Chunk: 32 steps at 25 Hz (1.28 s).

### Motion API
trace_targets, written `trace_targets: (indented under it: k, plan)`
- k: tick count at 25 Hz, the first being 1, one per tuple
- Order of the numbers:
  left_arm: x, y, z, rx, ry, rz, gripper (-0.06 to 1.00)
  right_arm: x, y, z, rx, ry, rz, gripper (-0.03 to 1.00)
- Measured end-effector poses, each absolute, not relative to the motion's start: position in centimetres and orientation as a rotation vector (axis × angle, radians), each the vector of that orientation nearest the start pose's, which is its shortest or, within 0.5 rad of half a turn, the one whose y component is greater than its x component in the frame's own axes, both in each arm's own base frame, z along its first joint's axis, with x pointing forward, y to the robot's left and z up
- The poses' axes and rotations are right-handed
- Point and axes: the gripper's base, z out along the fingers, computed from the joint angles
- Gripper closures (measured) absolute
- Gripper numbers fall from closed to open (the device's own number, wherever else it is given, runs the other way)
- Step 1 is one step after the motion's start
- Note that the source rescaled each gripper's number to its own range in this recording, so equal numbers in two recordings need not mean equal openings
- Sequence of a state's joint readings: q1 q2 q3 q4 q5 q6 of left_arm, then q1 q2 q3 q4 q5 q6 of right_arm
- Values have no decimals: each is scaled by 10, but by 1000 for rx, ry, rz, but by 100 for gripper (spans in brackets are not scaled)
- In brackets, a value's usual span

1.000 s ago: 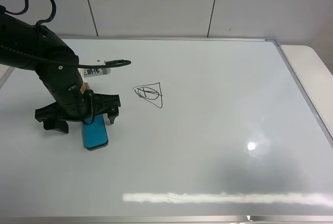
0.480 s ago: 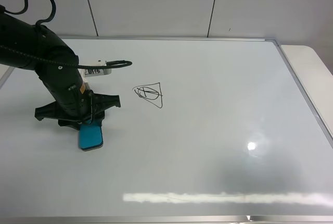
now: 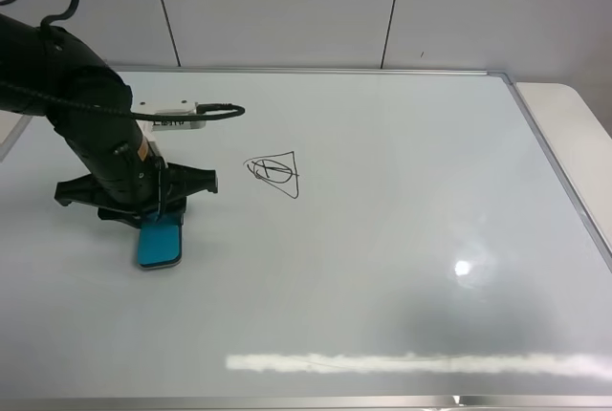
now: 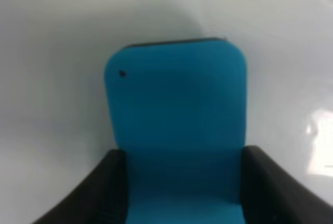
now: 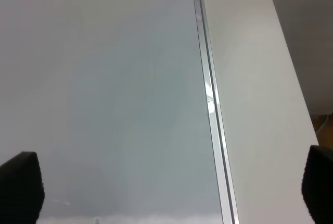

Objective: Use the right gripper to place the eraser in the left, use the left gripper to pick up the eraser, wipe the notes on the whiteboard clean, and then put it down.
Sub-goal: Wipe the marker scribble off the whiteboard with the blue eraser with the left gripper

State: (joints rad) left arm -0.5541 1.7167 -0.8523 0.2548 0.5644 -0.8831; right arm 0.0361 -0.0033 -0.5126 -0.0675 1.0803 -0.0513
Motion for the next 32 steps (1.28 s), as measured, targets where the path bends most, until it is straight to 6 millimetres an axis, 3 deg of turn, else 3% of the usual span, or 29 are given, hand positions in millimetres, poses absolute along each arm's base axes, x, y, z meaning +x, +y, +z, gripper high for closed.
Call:
trace_targets:
  k: [4, 9, 12, 17, 23, 29, 32]
  plan:
    - [270, -151, 167, -42, 2850, -5, 94, -8, -6, 279, -85, 2046, -90, -3]
    - [307, -170, 181, 179, 2816, 33, 94, -8, -6, 279, -85, 2046, -90, -3]
    - [331, -185, 179, 319, 2793, 25, 94, -8, -6, 279, -85, 2046, -90, -3]
    - [360, -203, 157, 546, 2757, 40, 94, -8, -6, 279, -85, 2046, -90, -3]
    - [369, -207, 130, 668, 2750, 24, 94, -8, -6, 279, -85, 2046, -90, -3]
    - [369, -215, 127, 659, 2750, -101, 94, -8, -6, 279, -85, 2046, -90, -3]
    - [363, -231, 125, 660, 2733, -178, 94, -8, -6, 279, -85, 2046, -90, -3]
